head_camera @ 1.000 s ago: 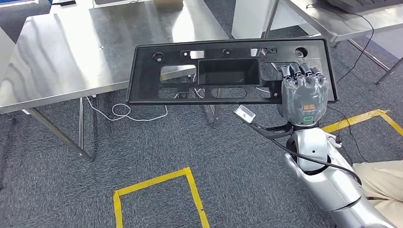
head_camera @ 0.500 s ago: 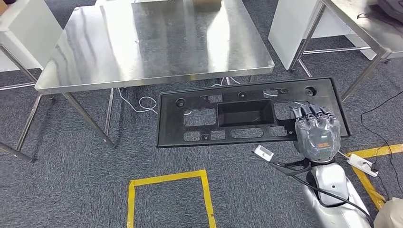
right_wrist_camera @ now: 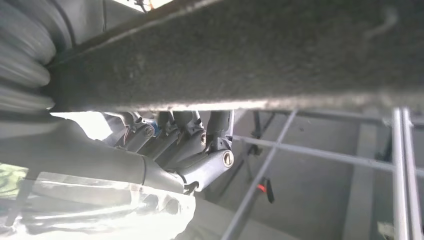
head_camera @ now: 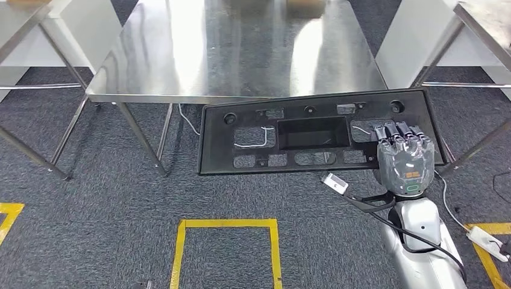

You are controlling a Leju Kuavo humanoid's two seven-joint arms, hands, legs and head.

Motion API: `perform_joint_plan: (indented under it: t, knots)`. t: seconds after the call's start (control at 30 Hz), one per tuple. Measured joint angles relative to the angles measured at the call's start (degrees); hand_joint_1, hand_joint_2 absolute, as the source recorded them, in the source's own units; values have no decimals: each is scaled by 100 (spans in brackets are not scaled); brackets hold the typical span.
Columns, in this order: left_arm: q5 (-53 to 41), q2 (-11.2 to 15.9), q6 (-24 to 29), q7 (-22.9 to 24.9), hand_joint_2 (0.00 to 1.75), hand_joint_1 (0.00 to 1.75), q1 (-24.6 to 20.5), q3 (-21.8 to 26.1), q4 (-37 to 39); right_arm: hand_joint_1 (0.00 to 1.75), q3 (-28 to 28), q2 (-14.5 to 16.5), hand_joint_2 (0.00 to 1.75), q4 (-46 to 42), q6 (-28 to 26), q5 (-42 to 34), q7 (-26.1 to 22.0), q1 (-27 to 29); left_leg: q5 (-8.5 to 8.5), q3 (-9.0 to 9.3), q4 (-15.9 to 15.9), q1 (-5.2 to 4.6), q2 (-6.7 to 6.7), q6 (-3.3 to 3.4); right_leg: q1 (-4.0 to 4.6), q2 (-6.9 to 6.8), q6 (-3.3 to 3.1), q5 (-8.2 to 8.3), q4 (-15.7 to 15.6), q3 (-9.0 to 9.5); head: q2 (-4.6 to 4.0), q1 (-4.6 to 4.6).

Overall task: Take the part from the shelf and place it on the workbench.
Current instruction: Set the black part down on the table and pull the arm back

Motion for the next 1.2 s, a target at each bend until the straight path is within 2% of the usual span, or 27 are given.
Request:
perform_joint_plan:
  t: [0.07, 0.1, 0.13, 0.17, 0.2, 0.27, 0.3, 0.33, 0.37, 0.43, 0.6, 0.73, 0.9, 1.0, 1.2]
  knots:
    - [31, -15, 1, -11, 175, 0, -8, 2, 1, 175, 11, 10, 175, 121, -5, -4, 3, -117, 15, 38, -28, 9, -144, 59, -27, 321, -37, -294, 673, -318, 0, 44]
    - [38, -17, 1, -14, 175, 0, -13, 2, 1, 175, 13, 12, 175, 175, -8, -7, 4, -143, 13, 40, -26, 11, -230, 76, -40, 420, -46, -433, 1072, -540, 1, 59]
    - [42, -21, -1, -17, 175, 0, -10, 2, 1, 175, 15, 14, 175, 228, -10, -8, 5, -157, 9, 42, -24, 12, -328, 81, -47, 471, -31, -517, 1385, -731, 1, 75]
    - [47, -22, -1, -17, 175, 0, -3, 2, 1, 175, 19, 17, 175, 269, -15, -8, 6, -166, 5, 45, -20, 12, -424, 80, -53, 486, 10, -486, 1464, -816, 1, 76]
    - [53, -22, 1, -17, 175, 0, 6, 3, 1, 175, 25, 18, 175, 307, -21, -13, 7, -186, 0, 53, -16, 13, -520, 72, -66, 498, 73, -349, 1305, -786, 1, 76]
    - [80, -20, 5, -20, 175, 0, 17, 3, 1, 175, 49, 19, 175, 396, -38, -57, 3, -279, -26, 69, 9, 16, -672, 33, -110, 548, 190, 68, 521, -494, 1, 79]
    - [99, -18, 8, -22, 175, 0, 21, 4, 1, 175, 68, 22, 175, 457, -48, -93, -8, -358, -45, 66, 30, 9, -726, 6, -121, 576, 206, 226, 170, -351, 1, 84]
    - [119, -14, 12, -25, 175, 0, 30, 6, 1, 175, 89, 27, 175, 528, -55, -139, -27, -444, -59, 51, 51, -1, -756, -16, -130, 596, 185, 320, -52, -260, 1, 84]
    - [138, -8, 16, -26, 175, 0, 46, 8, 1, 175, 113, 34, 175, 605, -62, -189, -60, -531, -66, 33, 65, -12, -775, -25, -128, 605, 151, 345, -128, -230, 1, 81]
    - [168, 5, 24, -24, 175, 0, 88, 14, 1, 175, 187, 54, 175, 781, -66, -278, -149, -702, -61, 19, 68, -16, -755, -15, -123, 619, 111, 365, -142, -222, 1, 63]
    - [205, 13, 15, -49, 175, 0, 100, 22, 1, 175, 423, 236, 175, 1238, -69, -290, -194, -1136, -63, 64, 27, -10, -653, -6, -83, 668, 94, 363, -141, -218, 1, 57]
    - [148, 17, 115, -94, 175, 0, 100, 17, 1, 175, 548, 409, 175, 1407, -73, -197, -105, -1323, -68, 72, 14, 0, -643, -20, -59, 669, 3, 358, -140, -219, 1, 58]
    - [-120, 57, 515, -255, 175, 0, 116, -95, 1, 175, 601, 440, 175, 1489, -54, -684, -171, -1380, -76, 72, 10, 5, -637, -99, -46, 669, -11, 357, -136, -219, 1, 61]
    - [-228, 106, 770, -329, 175, 0, 115, -189, 1, 175, 609, 436, 175, 1514, 16, -1068, -307, -1388, -75, 74, 11, -5, -635, -105, -47, 669, -11, 357, -136, -219, 1, 62]
    - [-272, 186, 850, -352, 175, 0, 116, -298, 1, 175, 624, 432, 175, 1543, 32, -1154, -339, -1387, -75, 71, 17, -34, -635, -103, -52, 668, -11, 357, -138, -218, 1, 62]
